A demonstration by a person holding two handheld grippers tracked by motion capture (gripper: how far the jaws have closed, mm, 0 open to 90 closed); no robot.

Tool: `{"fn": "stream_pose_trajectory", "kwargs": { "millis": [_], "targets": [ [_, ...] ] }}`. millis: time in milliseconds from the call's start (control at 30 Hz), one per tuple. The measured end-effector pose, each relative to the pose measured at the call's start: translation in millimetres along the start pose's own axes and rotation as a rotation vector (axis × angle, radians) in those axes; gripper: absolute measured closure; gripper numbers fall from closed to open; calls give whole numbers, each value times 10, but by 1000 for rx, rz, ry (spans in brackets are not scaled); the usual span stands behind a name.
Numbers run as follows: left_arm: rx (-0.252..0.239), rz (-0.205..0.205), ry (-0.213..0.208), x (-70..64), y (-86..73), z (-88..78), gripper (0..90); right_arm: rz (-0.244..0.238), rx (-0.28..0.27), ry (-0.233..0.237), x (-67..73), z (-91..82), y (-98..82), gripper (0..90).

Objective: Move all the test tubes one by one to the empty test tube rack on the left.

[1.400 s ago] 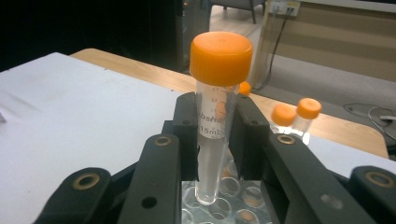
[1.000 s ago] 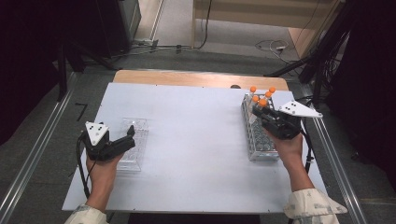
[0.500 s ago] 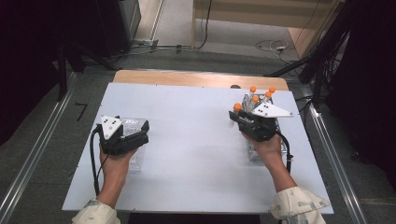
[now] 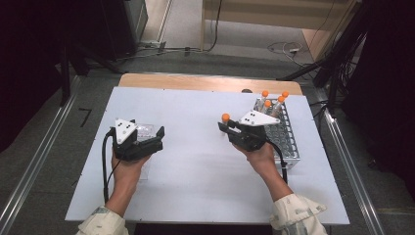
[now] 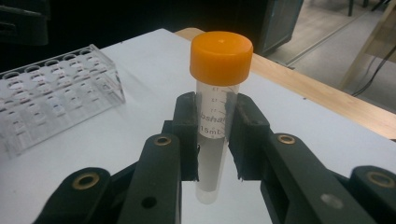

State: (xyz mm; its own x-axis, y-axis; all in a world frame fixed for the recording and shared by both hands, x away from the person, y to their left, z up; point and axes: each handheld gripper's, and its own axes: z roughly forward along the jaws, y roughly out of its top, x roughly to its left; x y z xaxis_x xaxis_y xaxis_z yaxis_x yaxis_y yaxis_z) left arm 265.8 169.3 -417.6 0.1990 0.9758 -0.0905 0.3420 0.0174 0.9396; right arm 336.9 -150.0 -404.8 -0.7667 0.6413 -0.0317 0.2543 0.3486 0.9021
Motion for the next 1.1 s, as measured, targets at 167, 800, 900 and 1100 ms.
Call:
{"fn": "stream_pose_trajectory", "kwargs": {
  "millis": [167, 800, 900, 1100],
  "targets": [
    [-14, 16, -19, -70, 48, 37, 67, -7, 11, 19, 76, 116, 16, 720],
    [-70, 6, -127, -290, 107, 68, 126, -16, 20, 79, 305, 489, 102, 720],
    [-69, 11, -155, -311, 119, 78, 139, -14, 19, 83, 319, 521, 112, 720],
    [-56, 28, -191, -357, 103, 121, 191, -12, 28, 102, 372, 590, 93, 720]
  ]
}}
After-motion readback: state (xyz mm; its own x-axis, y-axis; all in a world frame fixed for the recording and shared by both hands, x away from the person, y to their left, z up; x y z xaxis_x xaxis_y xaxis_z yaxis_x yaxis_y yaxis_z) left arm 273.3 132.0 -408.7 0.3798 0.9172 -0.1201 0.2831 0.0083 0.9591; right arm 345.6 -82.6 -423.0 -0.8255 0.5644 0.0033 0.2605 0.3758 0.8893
